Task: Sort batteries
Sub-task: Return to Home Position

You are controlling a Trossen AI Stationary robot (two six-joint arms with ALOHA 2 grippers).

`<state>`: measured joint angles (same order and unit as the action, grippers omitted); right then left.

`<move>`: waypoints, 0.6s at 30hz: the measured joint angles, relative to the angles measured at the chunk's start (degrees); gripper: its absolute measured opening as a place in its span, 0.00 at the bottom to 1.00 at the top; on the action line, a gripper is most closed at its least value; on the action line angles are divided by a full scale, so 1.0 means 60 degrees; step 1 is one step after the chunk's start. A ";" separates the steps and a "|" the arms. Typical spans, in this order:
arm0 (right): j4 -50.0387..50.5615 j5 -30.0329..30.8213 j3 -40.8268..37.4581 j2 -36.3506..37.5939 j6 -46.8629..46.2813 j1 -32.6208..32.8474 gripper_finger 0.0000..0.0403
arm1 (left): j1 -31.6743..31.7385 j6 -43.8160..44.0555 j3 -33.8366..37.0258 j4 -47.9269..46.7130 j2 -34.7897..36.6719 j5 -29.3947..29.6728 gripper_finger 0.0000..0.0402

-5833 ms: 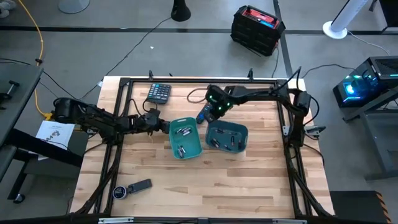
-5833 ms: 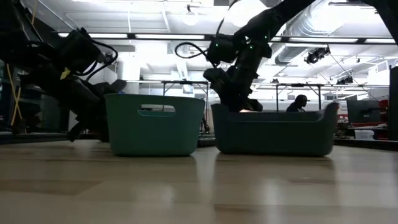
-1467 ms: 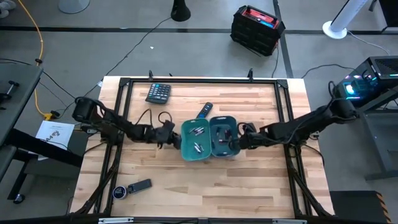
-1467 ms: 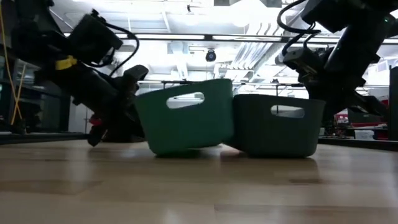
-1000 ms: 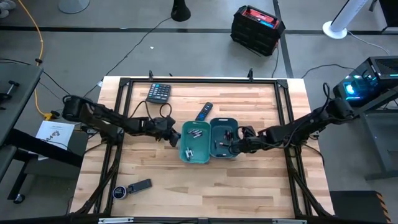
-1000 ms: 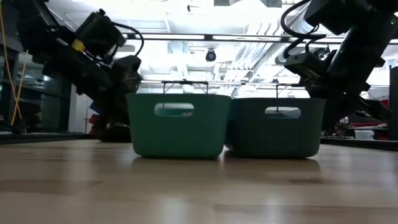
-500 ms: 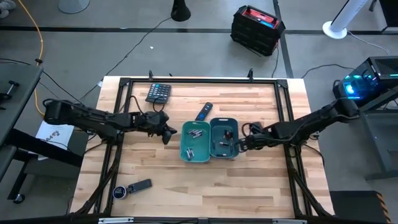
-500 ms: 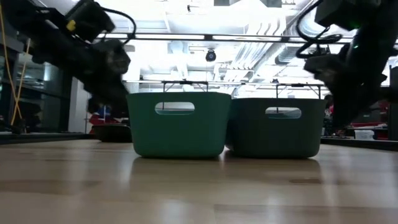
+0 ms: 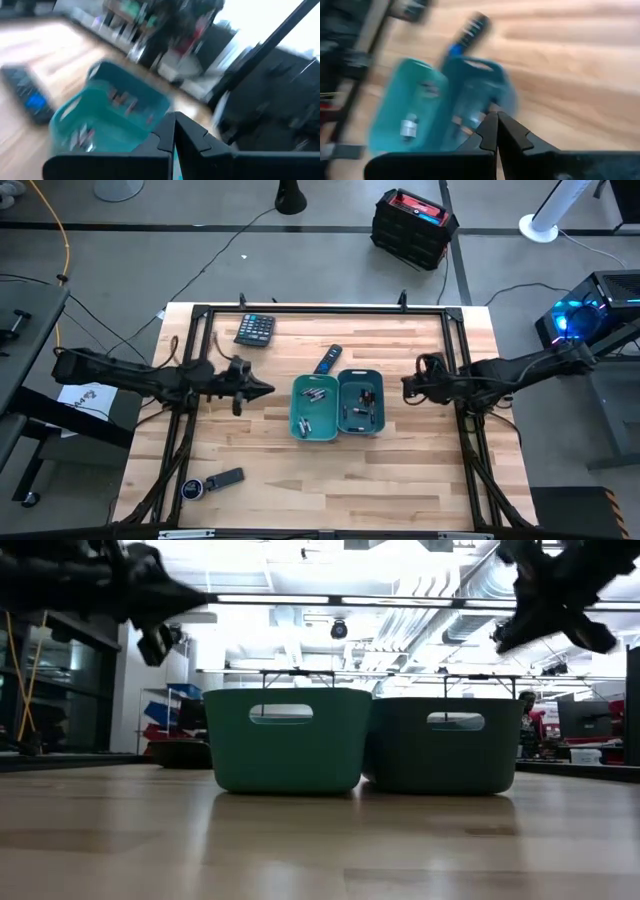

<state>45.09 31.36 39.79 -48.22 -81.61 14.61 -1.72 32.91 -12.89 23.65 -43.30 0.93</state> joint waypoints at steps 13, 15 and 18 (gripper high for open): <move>-0.2812 0.0644 -0.0004 0.1021 0.3235 -0.0267 0.00 | 0.0140 0.0396 0.2037 0.2012 0.1795 0.0378 0.00; -0.2826 0.0567 -0.0004 0.1241 0.3623 -0.0170 0.00 | 0.0186 0.0424 0.2037 0.1846 0.1849 0.0353 0.00; -0.2788 0.0542 -0.0015 0.1435 0.4218 0.0032 0.00 | 0.0190 0.0643 0.2033 0.1744 0.1864 0.0365 0.00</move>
<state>28.37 34.62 39.70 -39.61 -56.30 14.81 -0.58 36.77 -0.69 34.11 -32.12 3.12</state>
